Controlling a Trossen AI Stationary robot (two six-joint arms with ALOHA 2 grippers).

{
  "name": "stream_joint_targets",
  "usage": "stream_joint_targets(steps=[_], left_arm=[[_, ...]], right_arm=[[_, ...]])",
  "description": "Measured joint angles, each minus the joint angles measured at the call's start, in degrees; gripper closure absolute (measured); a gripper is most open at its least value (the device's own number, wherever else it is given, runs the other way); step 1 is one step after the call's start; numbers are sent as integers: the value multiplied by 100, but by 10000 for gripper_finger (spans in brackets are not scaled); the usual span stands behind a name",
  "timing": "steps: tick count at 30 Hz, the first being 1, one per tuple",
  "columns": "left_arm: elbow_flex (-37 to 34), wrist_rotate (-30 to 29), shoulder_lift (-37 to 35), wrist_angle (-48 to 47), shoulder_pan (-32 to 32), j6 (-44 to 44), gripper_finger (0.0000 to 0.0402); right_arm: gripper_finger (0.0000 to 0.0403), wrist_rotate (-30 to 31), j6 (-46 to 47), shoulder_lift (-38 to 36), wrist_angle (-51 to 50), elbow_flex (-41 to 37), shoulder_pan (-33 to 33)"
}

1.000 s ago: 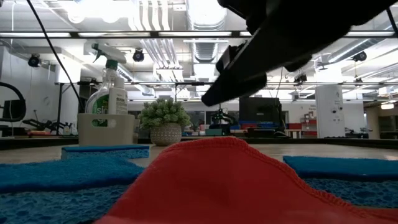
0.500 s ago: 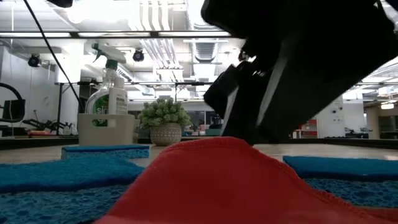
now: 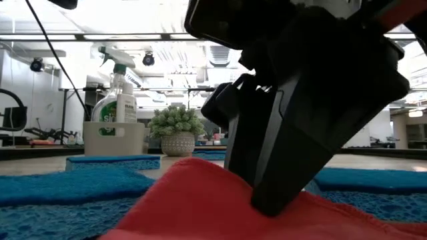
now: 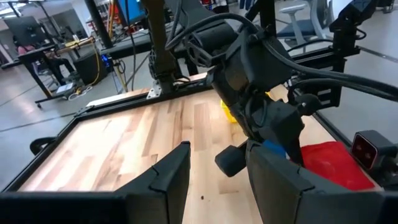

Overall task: Pick & Place Kitchen Items
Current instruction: Put the red towel into the green bucket

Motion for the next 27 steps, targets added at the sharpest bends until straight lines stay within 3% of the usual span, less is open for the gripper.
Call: stream_joint_targets(steps=[7, 16, 25, 27], left_arm=[[0, 2, 0, -26, 0, 0, 244], [0, 0, 0, -76, 0, -2, 244], [0, 0, 0, -122, 0, -24, 244], [0, 0, 0, -130, 0, -24, 244]], right_arm=[[374, 147, -320, -153, -129, -39, 89], [385, 1103, -590, -285, -219, -3, 215], [385, 2916, -1183, -1230, -242, 13, 461], [385, 3020, -1247, -1446, -243, 13, 491]])
